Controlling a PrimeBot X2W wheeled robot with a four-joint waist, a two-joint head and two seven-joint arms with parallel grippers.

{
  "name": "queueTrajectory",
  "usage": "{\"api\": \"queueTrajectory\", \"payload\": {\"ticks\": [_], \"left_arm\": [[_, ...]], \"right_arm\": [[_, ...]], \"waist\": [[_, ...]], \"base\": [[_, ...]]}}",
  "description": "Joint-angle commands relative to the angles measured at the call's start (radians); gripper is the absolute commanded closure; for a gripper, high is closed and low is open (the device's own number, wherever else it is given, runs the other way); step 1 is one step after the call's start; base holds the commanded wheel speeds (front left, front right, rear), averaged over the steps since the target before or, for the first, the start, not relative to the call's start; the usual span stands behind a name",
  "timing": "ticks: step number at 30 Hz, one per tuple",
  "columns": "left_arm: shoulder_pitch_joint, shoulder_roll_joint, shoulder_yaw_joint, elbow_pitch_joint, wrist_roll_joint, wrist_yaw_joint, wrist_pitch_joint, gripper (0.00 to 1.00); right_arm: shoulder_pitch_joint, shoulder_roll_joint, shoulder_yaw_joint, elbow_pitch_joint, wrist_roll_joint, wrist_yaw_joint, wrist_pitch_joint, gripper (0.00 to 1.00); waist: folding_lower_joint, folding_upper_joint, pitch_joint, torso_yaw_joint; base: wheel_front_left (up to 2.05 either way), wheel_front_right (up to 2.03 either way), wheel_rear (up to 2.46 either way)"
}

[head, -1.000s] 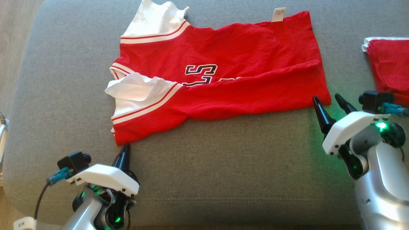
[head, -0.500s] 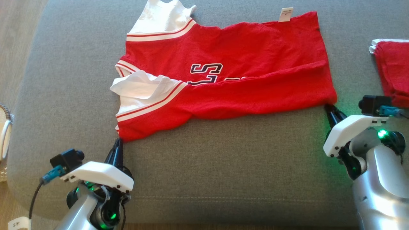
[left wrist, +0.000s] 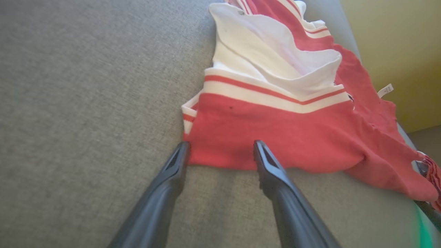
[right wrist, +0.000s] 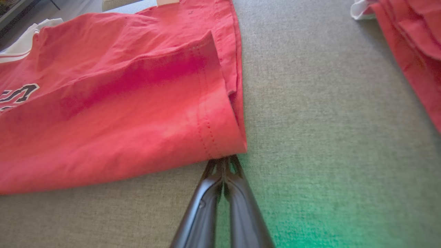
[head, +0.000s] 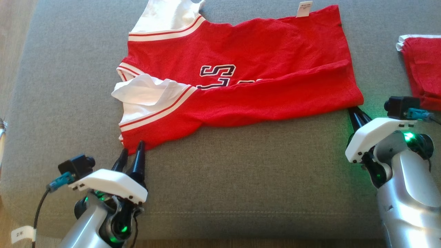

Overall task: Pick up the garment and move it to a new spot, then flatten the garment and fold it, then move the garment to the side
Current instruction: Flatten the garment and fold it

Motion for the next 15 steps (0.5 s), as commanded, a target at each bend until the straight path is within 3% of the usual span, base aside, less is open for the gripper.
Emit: {"api": "queueTrajectory", "payload": {"ticks": [1, 2, 9, 15], "left_arm": [[-0.047, 0.021, 0.022, -0.001, 0.014, 0.013, 0.006, 0.67], [-0.052, 0.02, 0.02, 0.007, 0.016, 0.016, 0.009, 1.0], [-0.047, 0.025, 0.011, 0.019, 0.014, 0.002, 0.018, 1.0], [0.004, 0.068, 0.018, -0.011, 0.015, -0.013, 0.006, 1.0]], "right_arm": [[-0.025, 0.011, 0.029, -0.017, 0.002, 0.0, -0.007, 1.0], [-0.026, 0.011, 0.031, -0.015, 0.001, 0.0, -0.007, 1.0], [-0.017, 0.005, 0.033, -0.016, 0.004, 0.0, -0.006, 1.0], [0.051, -0.005, 0.03, -0.048, 0.03, 0.0, -0.003, 1.0]], "waist": [[0.0, 0.0, 0.002, -0.001], [0.0, 0.0, 0.003, -0.002], [0.0, 0.0, -0.011, -0.011], [0.0, 0.0, -0.047, -0.011]], "base": [[0.0, 0.0, 0.0], [0.0, 0.0, 0.0], [0.0, 0.0, 0.0], [0.0, 0.0, 0.0]]}}
